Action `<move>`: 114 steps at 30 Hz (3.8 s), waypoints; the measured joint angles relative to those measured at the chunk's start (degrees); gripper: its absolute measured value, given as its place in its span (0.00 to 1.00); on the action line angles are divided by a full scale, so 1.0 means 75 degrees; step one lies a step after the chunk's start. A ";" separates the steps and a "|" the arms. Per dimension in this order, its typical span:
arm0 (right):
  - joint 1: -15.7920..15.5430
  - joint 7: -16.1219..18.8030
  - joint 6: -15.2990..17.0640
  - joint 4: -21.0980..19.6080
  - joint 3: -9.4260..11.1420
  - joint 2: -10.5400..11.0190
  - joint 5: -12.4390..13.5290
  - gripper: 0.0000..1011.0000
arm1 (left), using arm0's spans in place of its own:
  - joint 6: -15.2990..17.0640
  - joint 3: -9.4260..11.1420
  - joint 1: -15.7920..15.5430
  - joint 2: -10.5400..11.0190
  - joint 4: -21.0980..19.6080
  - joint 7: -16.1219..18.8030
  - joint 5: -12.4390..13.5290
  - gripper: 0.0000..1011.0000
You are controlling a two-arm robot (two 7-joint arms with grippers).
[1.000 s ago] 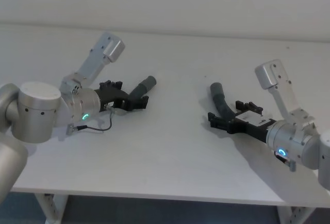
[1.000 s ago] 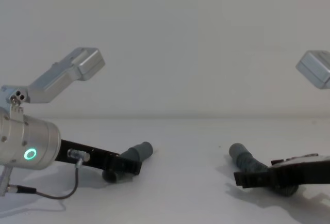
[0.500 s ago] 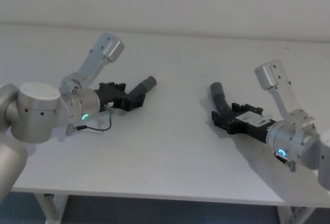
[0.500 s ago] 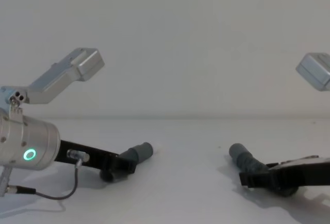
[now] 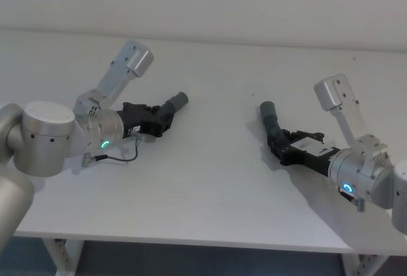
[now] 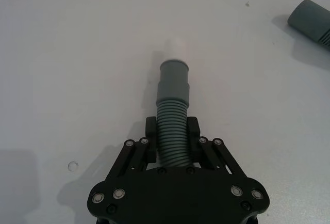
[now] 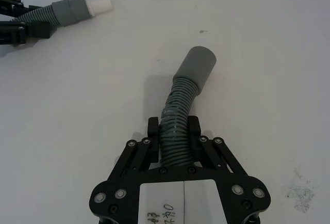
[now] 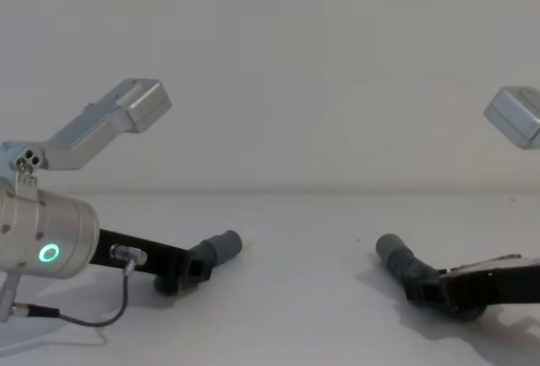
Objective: Use both hands to pick up one end of the pipe from the table, align the ends, and insert them.
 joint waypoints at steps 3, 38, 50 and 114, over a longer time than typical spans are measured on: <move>0.0000 0.0000 0.0002 0.0000 0.0000 -0.0001 -0.0002 0.31 | 0.0000 0.0000 0.0000 0.0000 0.0000 0.0000 0.0001 0.33; -0.0233 -0.0046 -0.1149 -0.0026 0.0063 0.0225 -0.0438 0.31 | -0.0638 0.0153 -0.0083 0.0246 -0.0152 -0.0071 0.0462 0.32; -0.0384 -0.0097 -0.1460 -0.0125 0.0128 0.0369 -0.0682 0.31 | -0.1123 0.0290 -0.0192 0.0397 -0.0198 -0.0248 0.0755 0.32; -0.0075 -0.2726 -0.6596 0.0970 -0.0807 0.1556 -0.5911 0.31 | -0.5199 0.2581 -0.2287 0.1971 -0.0453 -0.1501 0.5295 0.32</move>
